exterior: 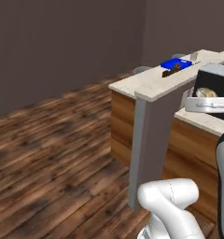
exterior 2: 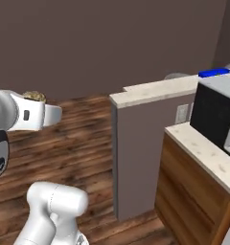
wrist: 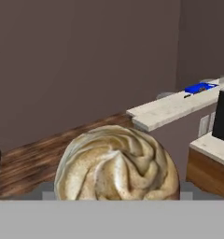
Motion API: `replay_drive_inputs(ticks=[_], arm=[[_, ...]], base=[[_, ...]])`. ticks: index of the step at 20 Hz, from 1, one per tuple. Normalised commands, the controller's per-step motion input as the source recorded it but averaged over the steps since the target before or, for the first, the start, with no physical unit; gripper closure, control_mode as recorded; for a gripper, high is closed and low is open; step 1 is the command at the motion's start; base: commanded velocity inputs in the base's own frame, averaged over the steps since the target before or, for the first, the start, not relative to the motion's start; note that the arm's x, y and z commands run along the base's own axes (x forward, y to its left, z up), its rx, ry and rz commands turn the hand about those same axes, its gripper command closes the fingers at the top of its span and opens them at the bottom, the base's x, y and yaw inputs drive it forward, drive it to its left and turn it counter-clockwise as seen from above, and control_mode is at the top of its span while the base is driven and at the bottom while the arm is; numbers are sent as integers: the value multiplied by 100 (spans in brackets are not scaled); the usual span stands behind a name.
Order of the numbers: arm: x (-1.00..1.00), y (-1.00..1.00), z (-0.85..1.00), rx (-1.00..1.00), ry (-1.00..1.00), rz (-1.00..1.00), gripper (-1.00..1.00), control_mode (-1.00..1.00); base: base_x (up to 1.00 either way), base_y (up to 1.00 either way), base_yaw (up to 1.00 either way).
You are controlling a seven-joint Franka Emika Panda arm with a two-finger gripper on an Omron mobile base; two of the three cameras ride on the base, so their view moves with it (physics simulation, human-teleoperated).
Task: Take the cupcake and cake from the fridge and place them on the empty tray on the dining counter.
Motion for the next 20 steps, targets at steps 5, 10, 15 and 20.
replay_drive_inputs(ticks=[5, 10, 15, 20], arm=[[0, 0, 0, 0, 0, 0, 100, 100], [0, 0, 0, 0, 0, 0, 100, 100], [0, 0, 0, 0, 0, 0, 100, 100], [0, 0, 0, 0, 0, 0, 100, 100]], base=[[100, 100, -31], [100, 100, -35], [100, 100, -30], [100, 100, -11]])
